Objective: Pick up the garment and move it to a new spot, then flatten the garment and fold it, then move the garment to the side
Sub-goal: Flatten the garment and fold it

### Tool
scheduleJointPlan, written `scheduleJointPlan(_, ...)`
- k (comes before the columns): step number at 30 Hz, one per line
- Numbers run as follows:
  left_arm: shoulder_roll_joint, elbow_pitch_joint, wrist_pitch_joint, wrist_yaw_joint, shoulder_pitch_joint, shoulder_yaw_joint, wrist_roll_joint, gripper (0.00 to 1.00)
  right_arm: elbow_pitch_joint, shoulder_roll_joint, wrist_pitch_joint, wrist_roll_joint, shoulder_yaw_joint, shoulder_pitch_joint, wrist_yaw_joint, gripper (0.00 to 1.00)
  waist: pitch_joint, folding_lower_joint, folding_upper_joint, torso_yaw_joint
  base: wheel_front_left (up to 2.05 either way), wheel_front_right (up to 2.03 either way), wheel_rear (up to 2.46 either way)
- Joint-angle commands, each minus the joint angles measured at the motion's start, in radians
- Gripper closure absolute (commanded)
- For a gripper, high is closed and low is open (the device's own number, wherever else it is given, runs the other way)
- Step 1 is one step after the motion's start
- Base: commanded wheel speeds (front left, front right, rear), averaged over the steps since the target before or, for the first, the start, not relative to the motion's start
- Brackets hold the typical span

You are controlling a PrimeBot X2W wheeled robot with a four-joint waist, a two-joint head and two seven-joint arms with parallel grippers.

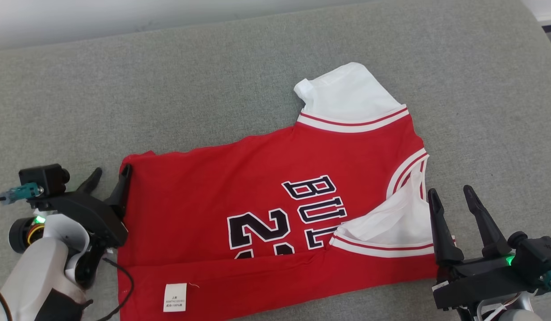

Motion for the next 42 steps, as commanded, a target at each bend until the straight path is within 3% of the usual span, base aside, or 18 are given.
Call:
scheduleJointPlan(1, 0.000, 0.017, -0.003, -0.008, -0.001, -0.004, -0.011, 0.00, 0.003, -0.004, -0.008, 0.004, 0.001, -0.006, -0.001, 0.00, 0.009, -0.0001, -0.0001, -0.001, 0.00, 0.00, 0.00)
scheduleJointPlan(17, -0.029, -0.010, 0.008, -0.065, -0.010, -0.059, -0.041, 0.00, 0.016, -0.007, -0.010, 0.024, 0.000, -0.019, -0.001, 0.00, 0.027, -0.0001, -0.0001, 0.004, 0.00, 0.00, 0.00)
scheduleJointPlan(18, -0.028, -0.014, 0.012, -0.069, -0.008, -0.061, -0.045, 0.05, 0.016, -0.007, -0.010, 0.026, 0.001, -0.020, -0.001, 0.00, 0.028, -0.0001, -0.0001, 0.004, 0.00, 0.00, 0.00)
scheduleJointPlan(19, -0.027, -0.018, 0.018, -0.072, -0.007, -0.067, -0.048, 0.23, 0.017, -0.007, -0.009, 0.025, 0.002, -0.020, -0.001, 0.00, 0.028, -0.0001, -0.0001, 0.004, 0.00, 0.00, 0.00)
scheduleJointPlan(20, -0.026, -0.020, 0.026, -0.072, -0.004, -0.074, -0.051, 0.56, 0.017, -0.007, -0.010, 0.026, 0.002, -0.022, -0.001, 0.00, 0.029, -0.0001, -0.0001, 0.004, 0.00, 0.00, 0.00)
scheduleJointPlan(21, -0.026, -0.022, 0.033, -0.073, -0.001, -0.079, -0.054, 1.00, 0.018, -0.007, -0.010, 0.028, 0.003, -0.023, -0.001, 0.00, 0.028, -0.0001, -0.0001, 0.004, 0.00, 0.00, 0.00)
scheduleJointPlan(24, -0.019, -0.031, 0.022, -0.073, -0.001, -0.081, -0.050, 1.00, 0.020, -0.007, -0.013, 0.032, 0.003, -0.024, -0.001, 0.00, 0.029, -0.0001, -0.0001, 0.003, 0.00, 0.00, 0.00)
scheduleJointPlan(31, -0.013, -0.054, -0.050, -0.026, 0.002, -0.056, -0.031, 1.00, 0.014, -0.014, -0.034, 0.021, -0.030, -0.042, -0.001, 0.00, 0.012, -0.0001, -0.0001, 0.006, 0.00, 0.00, 0.00)
scheduleJointPlan(37, -0.014, -0.150, -0.141, 0.057, 0.048, -0.042, 0.006, 1.00, 0.016, -0.043, -0.033, 0.039, -0.111, -0.121, -0.001, 0.00, -0.020, -0.0001, -0.0001, 0.026, 0.00, 0.00, 0.00)
scheduleJointPlan(42, -0.019, -0.252, -0.145, 0.102, 0.088, -0.054, 0.027, 1.00, 0.093, -0.106, -0.007, 0.076, -0.139, -0.246, -0.001, 0.00, -0.026, -0.0001, -0.0001, 0.049, 0.00, 0.00, 0.00)
